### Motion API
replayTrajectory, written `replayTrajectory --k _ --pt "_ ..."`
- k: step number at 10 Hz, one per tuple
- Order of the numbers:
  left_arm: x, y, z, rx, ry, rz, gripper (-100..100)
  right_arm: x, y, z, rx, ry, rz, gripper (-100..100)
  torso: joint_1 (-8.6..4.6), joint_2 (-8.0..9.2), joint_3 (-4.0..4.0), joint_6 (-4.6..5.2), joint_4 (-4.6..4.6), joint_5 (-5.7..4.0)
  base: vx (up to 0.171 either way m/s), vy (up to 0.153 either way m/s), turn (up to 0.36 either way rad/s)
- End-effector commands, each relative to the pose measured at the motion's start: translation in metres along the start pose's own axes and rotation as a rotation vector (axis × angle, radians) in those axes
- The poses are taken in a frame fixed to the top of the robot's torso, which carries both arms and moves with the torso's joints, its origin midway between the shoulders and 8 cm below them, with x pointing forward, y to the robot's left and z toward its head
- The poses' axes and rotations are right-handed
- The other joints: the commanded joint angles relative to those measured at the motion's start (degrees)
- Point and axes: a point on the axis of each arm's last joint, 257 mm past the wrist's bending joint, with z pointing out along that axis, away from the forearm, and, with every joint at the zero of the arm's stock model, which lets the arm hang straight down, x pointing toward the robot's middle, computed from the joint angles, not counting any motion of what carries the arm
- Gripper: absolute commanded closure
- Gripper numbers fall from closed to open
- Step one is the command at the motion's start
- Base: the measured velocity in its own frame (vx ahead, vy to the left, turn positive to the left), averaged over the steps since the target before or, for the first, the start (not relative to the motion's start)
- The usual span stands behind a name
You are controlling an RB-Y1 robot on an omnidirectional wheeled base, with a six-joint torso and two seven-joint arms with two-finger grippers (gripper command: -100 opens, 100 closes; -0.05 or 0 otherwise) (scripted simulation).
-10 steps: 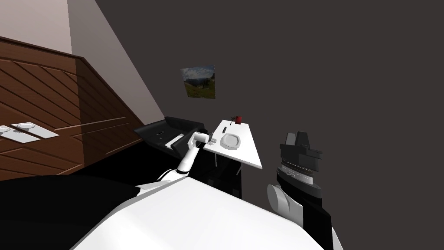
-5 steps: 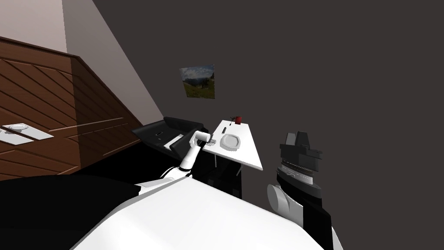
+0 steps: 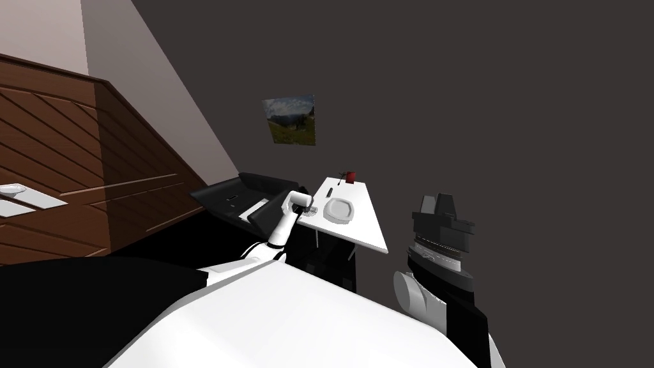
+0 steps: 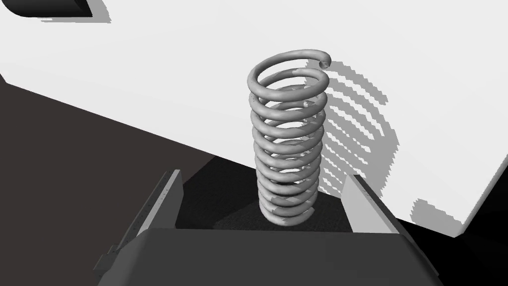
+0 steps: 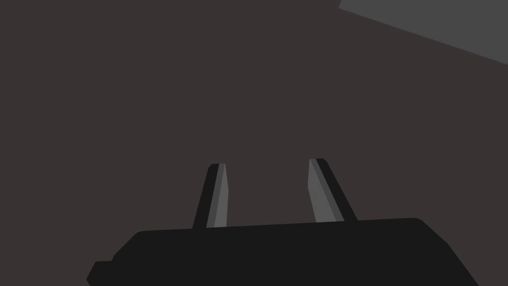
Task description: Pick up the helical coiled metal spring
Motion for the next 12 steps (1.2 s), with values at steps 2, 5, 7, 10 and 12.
replayTrajectory --k 2,5,7,10,12 --pt "0.003 0.013 0.001 -0.07 0.001 0.007 -100 0.0 0.0 0.0 0.0 0.0 0.0 0 0.0 0.02 0.01 0.0 0.01 0.0 0.034 0.007 -0.022" --pt "0.005 0.02 0.003 -0.098 0.003 0.009 -100 0.0 0.0 0.0 0.0 0.0 0.0 0 0.01 -0.01 0.0 0.0 0.0 0.0 0.033 0.007 -0.013" --pt "0.005 0.024 0.011 -0.101 0.003 0.009 -100 0.0 0.0 0.0 0.0 0.0 0.0 0 -0.01 0.11 0.06 0.0 0.02 0.0 0.006 0.001 -0.002" --pt "0.006 0.028 0.023 -0.1 0.002 0.008 -100 0.0 0.0 0.0 0.0 0.0 0.0 0 0.01 0.08 0.05 0.0 0.02 0.0 0.019 0.006 -0.004" --pt "0.006 0.027 0.02 -0.1 0.002 0.008 100 0.0 0.0 0.0 0.0 0.0 0.0 0 0.0 0.11 0.06 0.0 0.03 0.0 0.004 0.002 0.0"
